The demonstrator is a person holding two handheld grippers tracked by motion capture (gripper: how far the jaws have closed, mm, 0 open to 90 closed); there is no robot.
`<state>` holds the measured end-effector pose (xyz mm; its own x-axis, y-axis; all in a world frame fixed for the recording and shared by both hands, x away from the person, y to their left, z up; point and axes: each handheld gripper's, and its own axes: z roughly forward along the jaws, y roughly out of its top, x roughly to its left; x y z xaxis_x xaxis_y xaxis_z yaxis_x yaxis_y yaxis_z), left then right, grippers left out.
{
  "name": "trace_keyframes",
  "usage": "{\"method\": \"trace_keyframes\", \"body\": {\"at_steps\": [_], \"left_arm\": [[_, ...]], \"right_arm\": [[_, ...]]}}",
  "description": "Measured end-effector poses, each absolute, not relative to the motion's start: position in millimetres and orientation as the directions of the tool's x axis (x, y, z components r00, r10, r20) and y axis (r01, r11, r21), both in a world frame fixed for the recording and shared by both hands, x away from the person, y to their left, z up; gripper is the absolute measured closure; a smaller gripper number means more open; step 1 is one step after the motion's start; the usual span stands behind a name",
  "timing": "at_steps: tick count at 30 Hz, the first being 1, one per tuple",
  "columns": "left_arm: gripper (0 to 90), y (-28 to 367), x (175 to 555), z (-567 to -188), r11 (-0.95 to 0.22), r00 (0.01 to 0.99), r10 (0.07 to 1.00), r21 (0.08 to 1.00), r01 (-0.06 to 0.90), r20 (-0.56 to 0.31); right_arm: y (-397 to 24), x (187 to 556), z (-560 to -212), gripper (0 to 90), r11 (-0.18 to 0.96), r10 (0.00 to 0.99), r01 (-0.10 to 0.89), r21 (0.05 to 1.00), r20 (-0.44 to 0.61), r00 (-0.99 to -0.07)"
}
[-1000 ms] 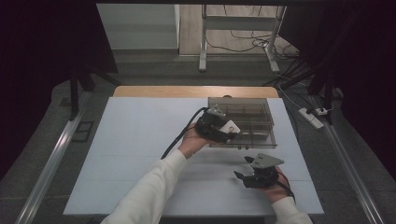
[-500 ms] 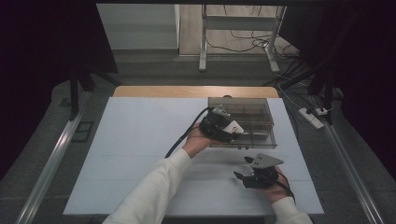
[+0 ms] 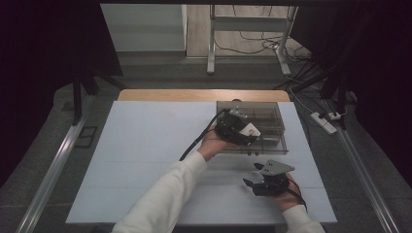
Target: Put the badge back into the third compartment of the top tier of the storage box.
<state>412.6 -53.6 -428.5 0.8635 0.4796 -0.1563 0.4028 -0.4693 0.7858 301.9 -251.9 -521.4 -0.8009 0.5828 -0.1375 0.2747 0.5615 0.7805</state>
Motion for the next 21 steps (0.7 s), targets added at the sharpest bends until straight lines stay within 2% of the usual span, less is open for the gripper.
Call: {"method": "trace_keyframes", "body": {"at_steps": [21], "left_arm": [[32.9,-95.9,422.9,-425.1,-0.499,0.881,0.448,0.776,0.386,-0.150]], "right_arm": [[-252.5,298.0,-521.2,29.0,0.555,0.586,0.276,0.785,-0.134,-0.799]]}}
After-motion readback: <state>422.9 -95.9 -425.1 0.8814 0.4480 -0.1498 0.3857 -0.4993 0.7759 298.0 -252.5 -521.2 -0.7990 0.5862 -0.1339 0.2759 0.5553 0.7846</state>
